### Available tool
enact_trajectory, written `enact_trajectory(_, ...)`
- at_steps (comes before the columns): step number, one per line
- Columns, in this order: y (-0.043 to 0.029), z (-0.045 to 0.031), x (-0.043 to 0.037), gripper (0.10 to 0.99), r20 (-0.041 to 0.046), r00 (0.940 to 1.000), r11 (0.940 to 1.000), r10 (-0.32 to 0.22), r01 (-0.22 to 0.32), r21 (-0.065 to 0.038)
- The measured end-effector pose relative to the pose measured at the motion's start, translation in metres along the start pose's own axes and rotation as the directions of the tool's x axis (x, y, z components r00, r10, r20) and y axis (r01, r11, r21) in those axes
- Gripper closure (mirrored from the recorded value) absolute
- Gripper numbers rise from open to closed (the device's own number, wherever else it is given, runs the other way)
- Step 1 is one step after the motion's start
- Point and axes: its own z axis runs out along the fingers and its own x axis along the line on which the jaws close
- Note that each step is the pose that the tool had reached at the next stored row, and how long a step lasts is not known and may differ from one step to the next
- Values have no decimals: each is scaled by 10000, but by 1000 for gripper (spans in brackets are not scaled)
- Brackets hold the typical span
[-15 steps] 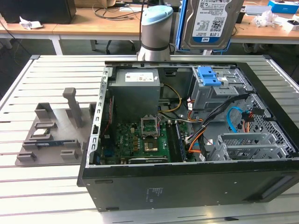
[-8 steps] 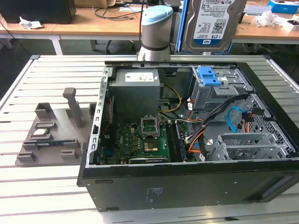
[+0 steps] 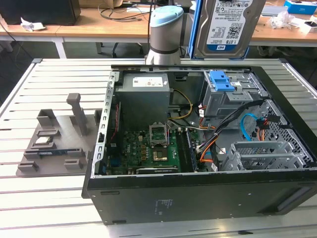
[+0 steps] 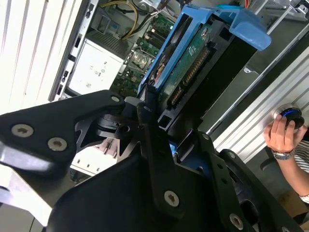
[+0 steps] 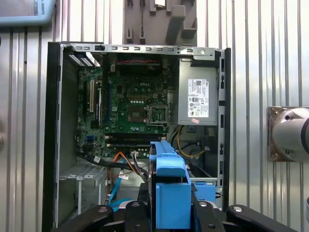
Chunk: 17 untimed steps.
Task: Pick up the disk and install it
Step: 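Pick up the disk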
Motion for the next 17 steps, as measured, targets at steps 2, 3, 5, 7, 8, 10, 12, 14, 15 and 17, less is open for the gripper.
enact_trajectory(2, 0, -1, 65, 722, -1, 10000, 10000, -1, 1, 0)
enact_trajectory(3, 1, -1, 88, 722, -1, 10000, 10000, 0, 0, 0)
enact_trajectory(5, 0, -1, 128, 722, -1, 10000, 10000, 0, 0, 0)
enact_trajectory(7, 1, -1, 156, 722, 0, 10000, 10000, 0, 0, 0)
enact_trajectory(8, 1, -1, 166, 722, 0, 10000, 10000, 1, -1, 0)
enact_trajectory(10, 1, -1, 203, 722, -1, 10000, 10000, 0, 0, 0)
enact_trajectory(12, 1, -2, 259, 722, -1, 10000, 10000, 0, 0, 0)
enact_trajectory(14, 2, -2, 304, 722, -1, 10000, 10000, 1, -1, 0)
enact_trajectory(15, 2, -2, 332, 722, -1, 10000, 10000, 1, -1, 0)
enact_trajectory(17, 1, -2, 379, 722, 0, 10000, 10000, 0, 0, 0)
